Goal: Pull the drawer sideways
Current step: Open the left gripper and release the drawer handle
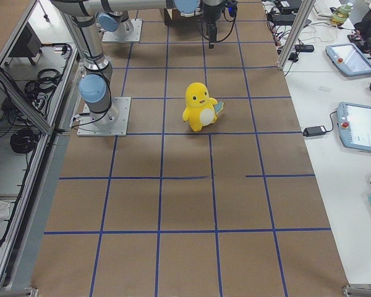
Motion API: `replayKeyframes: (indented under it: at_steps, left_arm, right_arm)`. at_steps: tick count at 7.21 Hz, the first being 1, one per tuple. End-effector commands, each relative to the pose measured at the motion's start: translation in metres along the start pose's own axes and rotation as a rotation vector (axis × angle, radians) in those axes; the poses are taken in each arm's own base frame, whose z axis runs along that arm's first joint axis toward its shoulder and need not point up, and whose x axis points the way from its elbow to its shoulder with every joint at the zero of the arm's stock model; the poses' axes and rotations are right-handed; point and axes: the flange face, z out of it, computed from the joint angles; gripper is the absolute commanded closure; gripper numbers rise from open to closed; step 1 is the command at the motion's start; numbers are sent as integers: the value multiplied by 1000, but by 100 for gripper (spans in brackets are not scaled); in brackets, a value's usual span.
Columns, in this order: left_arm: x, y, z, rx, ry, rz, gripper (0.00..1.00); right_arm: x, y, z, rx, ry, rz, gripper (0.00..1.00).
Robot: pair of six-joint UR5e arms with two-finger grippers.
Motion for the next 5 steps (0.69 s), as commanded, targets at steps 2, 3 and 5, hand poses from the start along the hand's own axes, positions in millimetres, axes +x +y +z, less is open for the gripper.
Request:
replayKeyframes:
  at_steps: [2, 3, 5]
  left_arm:
    - [-3, 3, 0, -4, -11, 9, 100]
    - [-5, 4, 1, -6, -9, 8, 85]
    - [-8, 2, -4, 7, -6, 1, 31]
  right_arm:
    - [0, 0, 0, 0, 0, 0, 0]
    - [0, 0, 0, 0, -1, 0, 0]
    - [0, 0, 0, 0, -1, 0, 0]
